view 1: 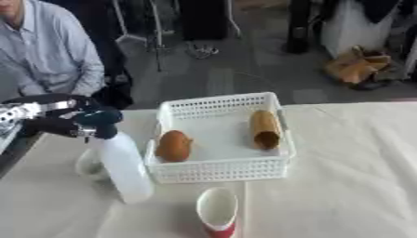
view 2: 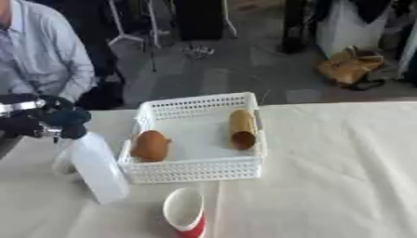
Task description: Pick up objects on the table and place them in the box.
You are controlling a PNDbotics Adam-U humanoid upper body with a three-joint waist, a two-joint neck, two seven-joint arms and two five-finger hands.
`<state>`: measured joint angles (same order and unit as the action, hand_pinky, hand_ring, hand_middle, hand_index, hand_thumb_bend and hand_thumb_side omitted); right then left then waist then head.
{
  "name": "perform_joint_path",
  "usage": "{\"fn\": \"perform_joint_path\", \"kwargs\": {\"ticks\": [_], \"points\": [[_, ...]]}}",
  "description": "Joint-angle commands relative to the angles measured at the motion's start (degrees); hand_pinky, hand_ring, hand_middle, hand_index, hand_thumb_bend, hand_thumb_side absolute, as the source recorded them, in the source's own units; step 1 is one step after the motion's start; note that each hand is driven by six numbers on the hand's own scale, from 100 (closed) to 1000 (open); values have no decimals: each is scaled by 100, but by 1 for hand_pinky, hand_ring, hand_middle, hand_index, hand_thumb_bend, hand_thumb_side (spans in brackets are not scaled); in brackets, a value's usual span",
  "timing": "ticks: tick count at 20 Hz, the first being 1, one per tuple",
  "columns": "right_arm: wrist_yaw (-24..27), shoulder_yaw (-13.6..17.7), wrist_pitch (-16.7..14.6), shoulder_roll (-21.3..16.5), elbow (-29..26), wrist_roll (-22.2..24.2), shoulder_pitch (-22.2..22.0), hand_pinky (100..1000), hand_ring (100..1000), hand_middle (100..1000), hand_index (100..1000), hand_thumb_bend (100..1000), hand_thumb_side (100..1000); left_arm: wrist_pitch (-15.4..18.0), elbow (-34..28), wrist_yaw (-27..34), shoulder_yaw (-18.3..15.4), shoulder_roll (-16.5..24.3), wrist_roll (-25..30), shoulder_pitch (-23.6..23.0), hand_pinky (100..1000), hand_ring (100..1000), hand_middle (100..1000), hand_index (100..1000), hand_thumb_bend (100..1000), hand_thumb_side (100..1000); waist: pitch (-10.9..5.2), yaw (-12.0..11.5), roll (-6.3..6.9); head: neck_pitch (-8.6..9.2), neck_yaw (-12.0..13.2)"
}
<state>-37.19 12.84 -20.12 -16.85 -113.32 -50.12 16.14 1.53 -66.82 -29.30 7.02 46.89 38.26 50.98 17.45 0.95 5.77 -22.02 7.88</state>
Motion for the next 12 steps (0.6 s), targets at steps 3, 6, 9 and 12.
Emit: {"fn": "perform_joint_path", "kwargs": {"ticks": [3, 6, 9, 12], "points": [[9, 23, -67, -78, -127, -181, 53, 701, 829, 655, 724, 100, 1000, -7, -98, 77, -94, 260, 148, 142, 1000, 968, 954, 1000, 698, 824, -117, -6, -8, -15, 17], [17, 45, -65, -73, -127, -184, 61, 702, 829, 654, 723, 100, 1000, -20, -58, 48, -52, 208, 246, 143, 1000, 958, 939, 1000, 707, 815, -116, 5, -8, -19, 29], [26, 66, -68, -74, -127, -185, 73, 702, 829, 655, 723, 100, 1000, -17, 2, -6, 13, 143, 367, 148, 1000, 958, 939, 1000, 708, 812, -115, 29, -15, -23, 40], [37, 78, -70, -69, -127, -185, 82, 702, 829, 653, 722, 100, 1000, -7, 34, -39, 41, 90, 418, 163, 995, 948, 929, 1000, 705, 808, -109, 47, -17, -13, 53]]}}
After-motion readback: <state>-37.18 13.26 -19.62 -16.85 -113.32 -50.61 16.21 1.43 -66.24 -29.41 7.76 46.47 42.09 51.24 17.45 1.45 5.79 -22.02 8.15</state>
